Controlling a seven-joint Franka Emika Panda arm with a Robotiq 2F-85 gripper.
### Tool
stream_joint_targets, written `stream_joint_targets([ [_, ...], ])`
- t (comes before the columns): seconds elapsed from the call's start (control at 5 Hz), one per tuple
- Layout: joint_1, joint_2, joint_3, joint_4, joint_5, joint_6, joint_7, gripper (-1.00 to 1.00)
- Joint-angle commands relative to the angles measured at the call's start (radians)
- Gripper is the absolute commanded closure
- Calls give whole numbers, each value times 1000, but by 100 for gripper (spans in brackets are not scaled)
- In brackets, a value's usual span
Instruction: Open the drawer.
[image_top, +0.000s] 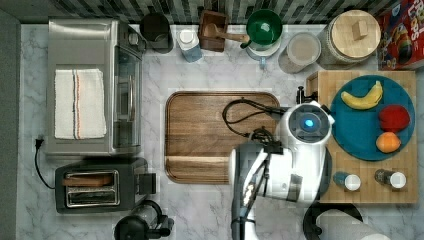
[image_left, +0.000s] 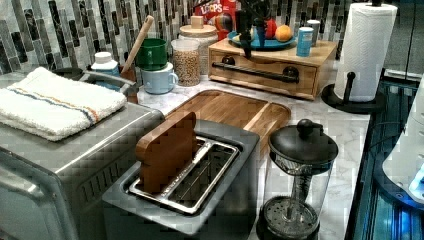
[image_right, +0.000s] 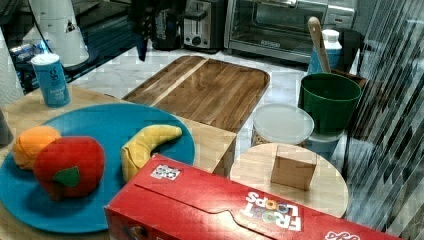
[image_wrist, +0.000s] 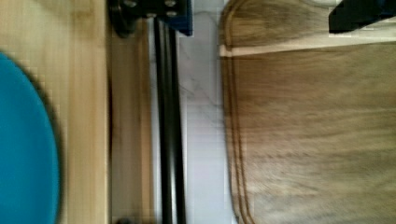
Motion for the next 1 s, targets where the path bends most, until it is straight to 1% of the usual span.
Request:
stream_joint_targets([
  [0.2,-10,-1,-35,16,-4,177,-118,-100],
  [0.4,-18,30,-34,6,-24,241,-107,-100],
  [0.6,-36,60,-32,-2,-23,293,-111,-100],
  [1.0,-68,92,-49,-86,-14,452,-152,-100],
])
